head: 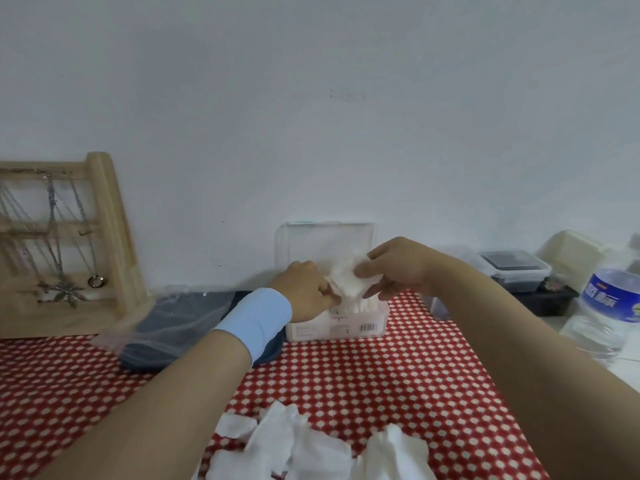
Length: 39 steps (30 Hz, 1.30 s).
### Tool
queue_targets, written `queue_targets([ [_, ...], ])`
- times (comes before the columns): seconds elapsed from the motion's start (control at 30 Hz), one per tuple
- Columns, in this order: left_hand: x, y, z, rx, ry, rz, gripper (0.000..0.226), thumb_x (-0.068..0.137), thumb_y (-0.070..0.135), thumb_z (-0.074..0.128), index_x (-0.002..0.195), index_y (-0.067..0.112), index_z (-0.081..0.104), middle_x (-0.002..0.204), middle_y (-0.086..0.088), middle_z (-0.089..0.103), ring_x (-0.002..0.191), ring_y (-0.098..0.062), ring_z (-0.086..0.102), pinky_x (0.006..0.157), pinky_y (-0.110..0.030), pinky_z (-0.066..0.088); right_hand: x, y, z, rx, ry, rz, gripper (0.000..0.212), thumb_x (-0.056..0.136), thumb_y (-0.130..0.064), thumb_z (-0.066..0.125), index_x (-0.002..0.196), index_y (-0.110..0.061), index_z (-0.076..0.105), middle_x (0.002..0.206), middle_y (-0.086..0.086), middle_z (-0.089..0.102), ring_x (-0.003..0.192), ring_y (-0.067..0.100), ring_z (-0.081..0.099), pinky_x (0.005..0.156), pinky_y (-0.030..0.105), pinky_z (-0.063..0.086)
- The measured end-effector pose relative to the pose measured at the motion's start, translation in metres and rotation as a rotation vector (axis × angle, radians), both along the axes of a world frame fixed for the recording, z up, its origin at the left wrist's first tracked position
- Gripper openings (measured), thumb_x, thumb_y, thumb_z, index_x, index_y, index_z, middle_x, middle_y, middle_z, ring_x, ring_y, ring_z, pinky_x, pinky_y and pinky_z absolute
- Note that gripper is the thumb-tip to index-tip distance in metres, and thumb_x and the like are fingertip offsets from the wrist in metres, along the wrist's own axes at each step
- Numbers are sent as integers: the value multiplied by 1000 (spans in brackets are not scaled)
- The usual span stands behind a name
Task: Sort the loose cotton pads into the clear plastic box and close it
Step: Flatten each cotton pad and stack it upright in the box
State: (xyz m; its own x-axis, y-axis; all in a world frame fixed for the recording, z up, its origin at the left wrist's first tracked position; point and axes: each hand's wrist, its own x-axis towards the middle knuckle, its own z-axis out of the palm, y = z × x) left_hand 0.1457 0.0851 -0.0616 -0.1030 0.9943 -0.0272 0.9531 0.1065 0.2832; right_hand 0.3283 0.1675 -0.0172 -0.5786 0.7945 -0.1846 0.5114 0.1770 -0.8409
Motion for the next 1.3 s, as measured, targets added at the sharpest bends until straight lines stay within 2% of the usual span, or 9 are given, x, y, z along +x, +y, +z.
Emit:
queue_targets([
  [0.17,-15,-2,-3,-21,-32,23,28,87,40,66,93,14,74,107,-1,54,113,-21,46,91,-38,47,-13,0,-7,-68,-67,116,27,94,-18,70,119,-8,68,106,11,77,93,25,76,78,34,60],
  [0.27,-15,-3,-1,-42,8,13,33,87,38,65,109,14,69,111,-3,50,121,-27,43,93,-39,46,-22,-4,-12,-42,-138,150,24,95,-19,67,116,-6,69,102,8,78,94,21,76,89,37,59],
  [0.4,-16,-5,-2,-59,-19,12,37,89,36,62,126,37,65,138,-1,44,136,-25,32,108,-42,40,-27,-6,-18,152,-343,11,23,90,-16,70,105,2,67,87,13,78,76,18,77,75,32,63],
  [0.5,-16,-6,-3,-39,-35,13,38,89,35,62,127,36,66,139,1,45,138,-24,32,107,-40,39,-33,-16,-12,426,-551,-14,11,84,-16,69,81,-7,63,64,3,72,62,15,70,60,25,56],
  [0.6,-12,-9,-4,-20,-40,11,38,92,34,61,130,34,65,138,1,44,138,-22,31,105,-38,37,-46,-31,-10,627,-712,-24,21,82,-20,72,78,-15,52,69,-2,61,65,15,62,59,24,49],
  [0.77,-11,-16,-5,-5,-65,10,38,95,36,59,132,34,62,142,1,41,139,-23,29,109,-40,35,-57,-31,-13,496,-786,-4,29,82,-27,78,86,-16,51,76,-1,65,70,16,70,63,26,53],
  [0.93,-10,-19,-9,9,-75,8,39,96,35,54,135,34,59,144,1,40,141,-23,26,113,-42,31,-66,-33,-24,697,-824,-135,21,82,-19,73,81,-17,52,76,-3,57,64,12,55,57,25,42],
  [1.1,-9,-20,-9,19,-90,9,39,96,35,55,135,32,60,142,0,41,140,-24,27,111,-41,33,-65,-31,-26,584,-927,-82,36,80,-46,76,82,-21,51,83,-6,64,79,14,63,74,29,50],
  [1.3,-9,-24,-11,47,-120,20,40,97,36,57,136,30,59,144,0,42,141,-23,29,114,-40,31,-74,-35,-23,615,-1045,-10,13,90,-27,65,98,-17,60,86,-4,62,80,16,62,80,29,51],
])
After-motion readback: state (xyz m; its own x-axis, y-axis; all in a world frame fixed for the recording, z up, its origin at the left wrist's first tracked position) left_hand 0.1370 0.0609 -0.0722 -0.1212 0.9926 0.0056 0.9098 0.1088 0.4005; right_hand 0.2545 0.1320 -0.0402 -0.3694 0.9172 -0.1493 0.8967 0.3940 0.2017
